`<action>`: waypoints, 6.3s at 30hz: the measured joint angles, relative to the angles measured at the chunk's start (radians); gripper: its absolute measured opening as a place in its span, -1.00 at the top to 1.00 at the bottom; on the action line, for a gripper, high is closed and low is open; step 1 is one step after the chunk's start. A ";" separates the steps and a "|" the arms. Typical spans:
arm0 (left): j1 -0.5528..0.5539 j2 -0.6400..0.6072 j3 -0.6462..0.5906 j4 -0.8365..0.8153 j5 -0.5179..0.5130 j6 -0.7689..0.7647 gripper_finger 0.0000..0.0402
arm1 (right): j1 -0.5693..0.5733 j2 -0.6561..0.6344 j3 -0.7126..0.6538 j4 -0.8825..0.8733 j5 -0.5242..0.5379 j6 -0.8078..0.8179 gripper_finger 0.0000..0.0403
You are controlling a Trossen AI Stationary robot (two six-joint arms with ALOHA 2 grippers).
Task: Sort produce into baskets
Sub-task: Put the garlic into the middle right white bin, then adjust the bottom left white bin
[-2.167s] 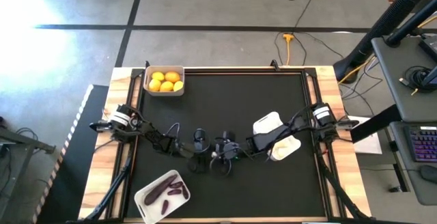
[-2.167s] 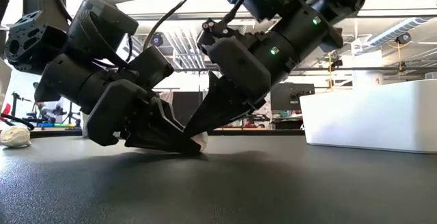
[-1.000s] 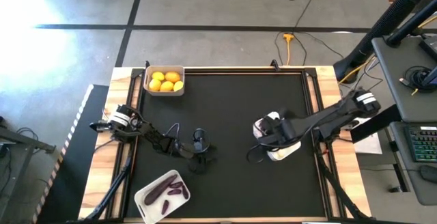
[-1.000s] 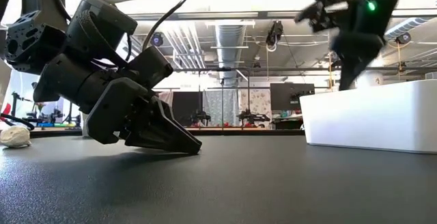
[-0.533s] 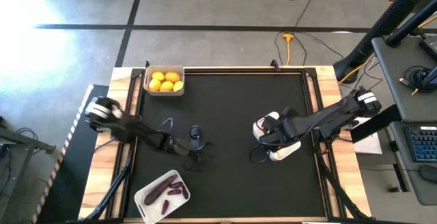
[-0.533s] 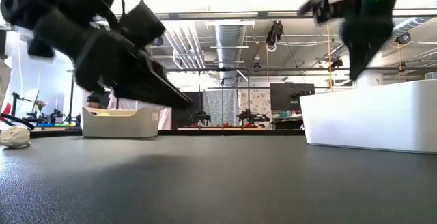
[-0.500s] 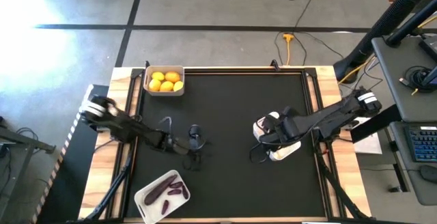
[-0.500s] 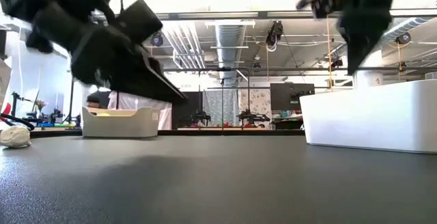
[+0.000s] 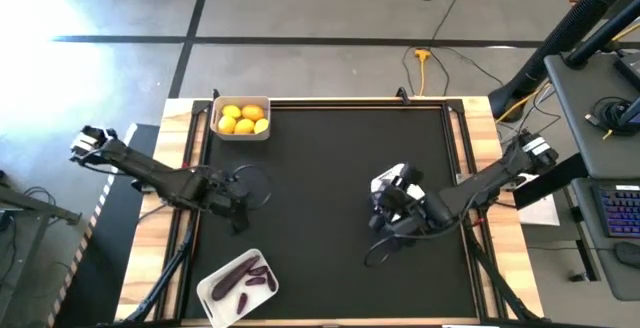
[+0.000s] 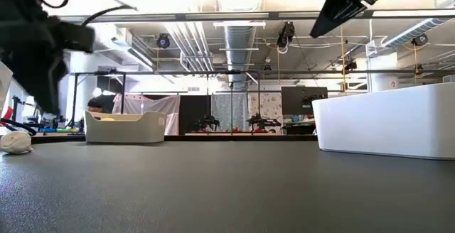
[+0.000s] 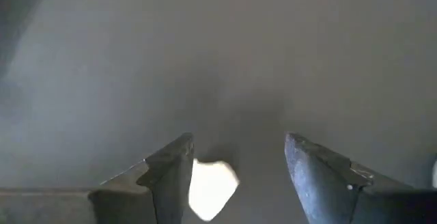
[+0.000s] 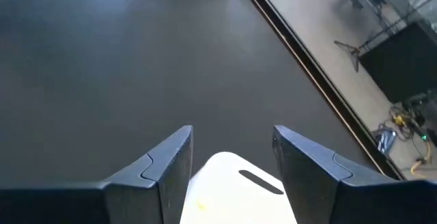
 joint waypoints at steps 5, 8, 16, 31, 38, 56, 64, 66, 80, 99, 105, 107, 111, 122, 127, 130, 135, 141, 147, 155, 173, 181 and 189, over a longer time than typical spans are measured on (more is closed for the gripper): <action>-0.007 0.005 -0.043 -0.030 0.091 -0.071 -0.07 | 0.002 0.045 -0.003 0.013 0.004 -0.024 0.07; -0.006 0.026 -0.084 -0.034 0.104 -0.081 -0.07 | 0.001 0.076 -0.006 0.012 0.004 -0.027 0.07; 0.003 0.097 -0.158 0.029 0.112 -0.151 0.01 | 0.001 0.151 -0.008 0.013 0.006 -0.063 0.09; 0.004 0.221 -0.045 0.184 -0.012 0.097 0.59 | -0.004 0.172 -0.004 0.027 0.033 -0.090 0.16; 0.008 0.369 0.017 0.982 -0.125 0.572 0.64 | -0.031 0.186 -0.012 0.144 0.034 -0.108 0.22; 0.023 1.060 0.363 1.467 0.012 0.725 0.54 | -0.034 0.363 -0.083 0.588 -0.485 -0.454 0.13; 0.028 1.048 0.359 1.449 0.019 0.729 0.50 | -0.034 0.365 -0.013 0.605 -0.556 -0.550 0.01; 0.029 1.048 0.356 1.446 0.018 0.723 0.44 | -0.033 0.383 -0.015 0.603 -0.559 -0.550 0.00; 0.028 1.038 0.349 1.402 0.014 0.711 0.07 | -0.052 0.490 -0.015 0.690 -0.553 -0.545 0.18; -0.040 0.564 0.335 0.397 0.015 0.528 0.10 | -0.047 0.042 -0.020 0.226 -0.365 -0.344 0.64; -0.101 0.480 0.303 0.171 -0.106 0.403 0.10 | -0.048 -0.140 -0.128 0.103 -0.343 -0.113 0.64; -0.110 0.464 0.287 0.092 -0.136 0.359 0.10 | -0.048 -0.179 -0.188 0.104 -0.359 -0.087 0.64; -0.110 0.453 0.258 -0.080 -0.133 0.234 0.10 | -0.049 -0.211 -0.295 0.103 -0.411 -0.031 0.55; -0.118 0.453 0.179 -0.035 0.155 0.117 0.10 | -0.050 -0.207 -0.319 0.113 -0.425 0.010 0.13; -0.119 0.453 0.219 -0.034 0.234 0.185 0.10 | -0.050 -0.204 -0.256 0.117 -0.415 -0.024 -0.03; -0.119 0.453 0.251 -0.017 0.233 0.227 0.10 | -0.050 -0.196 -0.226 0.119 -0.414 -0.036 -0.08; -0.119 0.453 0.268 0.146 0.237 0.285 0.10 | -0.050 -0.188 -0.216 0.129 -0.414 -0.036 -0.10; -0.140 0.453 0.265 0.254 0.290 0.329 0.10 | -0.049 -0.188 -0.224 0.147 -0.414 -0.036 -0.10; -0.167 0.453 0.271 0.315 0.372 0.338 0.10 | -0.050 -0.188 -0.225 0.148 -0.414 -0.042 -0.10; -0.197 0.453 0.317 0.317 0.366 0.360 0.10 | -0.050 -0.188 -0.225 0.152 -0.387 -0.044 -0.10; -0.311 0.446 0.608 -0.073 0.272 0.212 0.10 | -0.054 -0.188 -0.225 0.197 -0.386 -0.112 -0.10; -0.440 0.464 0.587 -0.045 0.203 -0.083 0.10 | -0.054 -0.188 -0.226 0.266 -0.388 -0.250 -0.10; -0.502 0.473 0.466 0.021 0.300 -0.308 0.10 | -0.054 -0.188 -0.228 0.405 -0.389 -0.406 -0.10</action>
